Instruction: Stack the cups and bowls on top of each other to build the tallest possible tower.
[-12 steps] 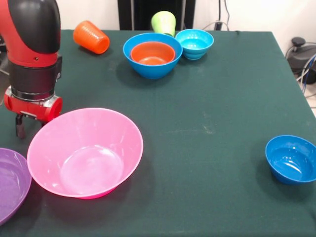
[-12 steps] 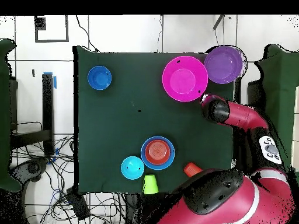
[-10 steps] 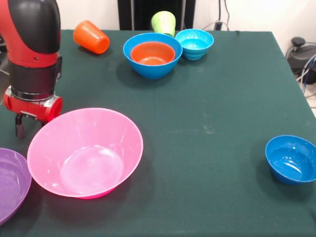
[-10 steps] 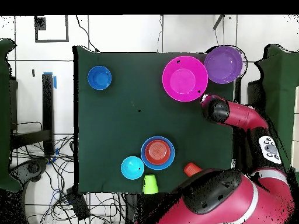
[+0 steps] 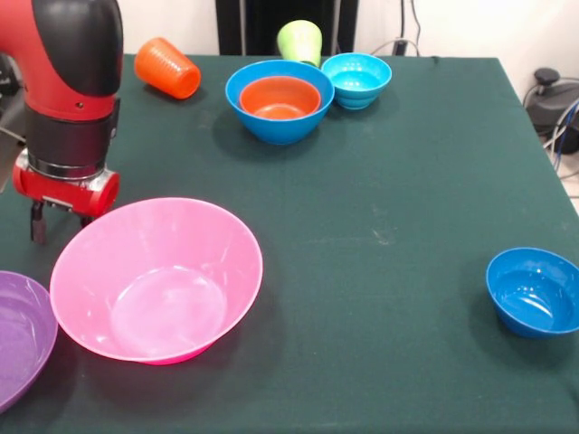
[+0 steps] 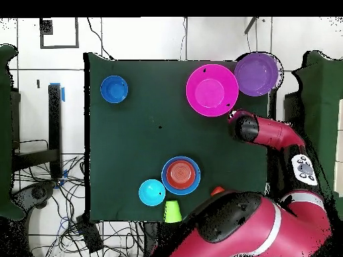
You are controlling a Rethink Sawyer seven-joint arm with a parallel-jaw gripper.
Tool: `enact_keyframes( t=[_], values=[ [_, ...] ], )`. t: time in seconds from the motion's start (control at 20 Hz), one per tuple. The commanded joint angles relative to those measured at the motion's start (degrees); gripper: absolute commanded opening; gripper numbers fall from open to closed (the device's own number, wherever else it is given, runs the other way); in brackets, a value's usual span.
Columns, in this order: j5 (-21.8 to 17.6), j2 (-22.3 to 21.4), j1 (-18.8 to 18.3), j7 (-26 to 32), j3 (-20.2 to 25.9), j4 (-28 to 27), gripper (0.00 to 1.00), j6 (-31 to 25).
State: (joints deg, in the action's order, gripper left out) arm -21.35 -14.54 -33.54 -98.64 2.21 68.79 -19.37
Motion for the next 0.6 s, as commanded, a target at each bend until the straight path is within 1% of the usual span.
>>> enact_keyframes(
  t=[0.05, 0.2, 0.35, 0.6],
  values=[
    [-2.99, 1.65, 2.68, -0.49, -1.51, 6.41, 1.00, -7.55],
    [-2.83, 2.09, 3.36, -2.04, -2.24, 6.87, 1.00, -4.80],
    [-2.43, 2.63, 3.53, -2.67, -2.44, 6.60, 1.00, -3.42],
    [-2.20, 4.59, 2.22, -1.49, -0.70, 5.04, 1.00, -1.80]
  ],
)
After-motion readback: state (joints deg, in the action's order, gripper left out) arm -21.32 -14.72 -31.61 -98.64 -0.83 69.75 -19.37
